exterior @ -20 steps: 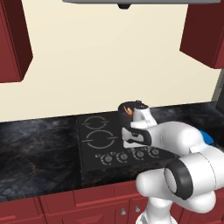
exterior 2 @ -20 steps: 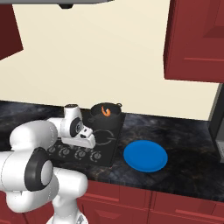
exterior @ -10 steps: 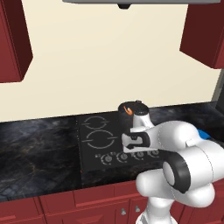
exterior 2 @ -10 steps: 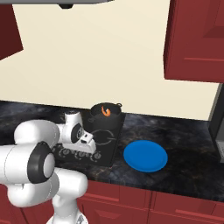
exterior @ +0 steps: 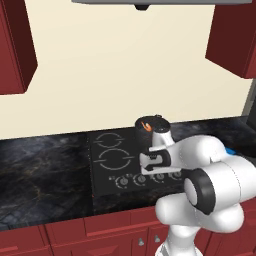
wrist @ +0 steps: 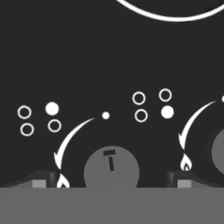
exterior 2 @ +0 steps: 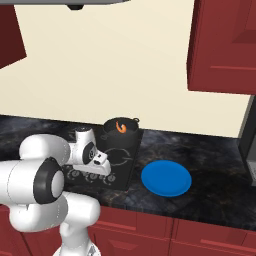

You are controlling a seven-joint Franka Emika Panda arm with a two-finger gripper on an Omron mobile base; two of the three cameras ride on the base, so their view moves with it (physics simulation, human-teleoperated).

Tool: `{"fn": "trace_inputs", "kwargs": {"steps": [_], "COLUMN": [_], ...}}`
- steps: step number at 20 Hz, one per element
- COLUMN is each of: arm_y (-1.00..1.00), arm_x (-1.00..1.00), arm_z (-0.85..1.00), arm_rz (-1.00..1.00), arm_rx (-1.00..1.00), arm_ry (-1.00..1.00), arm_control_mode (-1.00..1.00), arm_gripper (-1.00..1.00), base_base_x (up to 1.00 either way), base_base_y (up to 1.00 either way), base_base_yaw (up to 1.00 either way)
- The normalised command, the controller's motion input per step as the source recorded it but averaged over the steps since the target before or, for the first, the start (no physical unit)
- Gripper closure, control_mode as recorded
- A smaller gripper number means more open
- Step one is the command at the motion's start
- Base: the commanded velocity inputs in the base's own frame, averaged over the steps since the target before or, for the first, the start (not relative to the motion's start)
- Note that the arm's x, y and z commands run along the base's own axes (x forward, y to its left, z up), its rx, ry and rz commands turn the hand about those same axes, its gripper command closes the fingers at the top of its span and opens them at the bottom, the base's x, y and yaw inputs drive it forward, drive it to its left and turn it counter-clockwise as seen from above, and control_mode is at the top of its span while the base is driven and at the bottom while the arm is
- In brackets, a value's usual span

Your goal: Retrieve the frozen meat and place it in the pot on a burner. Then turn the burner on.

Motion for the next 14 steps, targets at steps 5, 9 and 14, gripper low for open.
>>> {"fn": "trace_inputs", "kwargs": {"steps": [5,9,14], "arm_y": [-0.04,0.0,0.0], "arm_x": [0.05,0.0,0.0], "arm_z": [-0.03,-0.15,-0.19], "arm_rz": [0.0,0.0,0.0], "arm_rx": [0.0,0.0,0.0], "arm_ry": [0.0,0.01,0.0], "arm_control_mode": [-1.0,-1.0,-1.0], "arm_gripper": [-1.0,-1.0,-1.0], "base_base_x": [0.0,0.0,0.0], "base_base_y": [0.0,0.0,0.0], "base_base_yaw": [0.0,0.0,0.0]}}
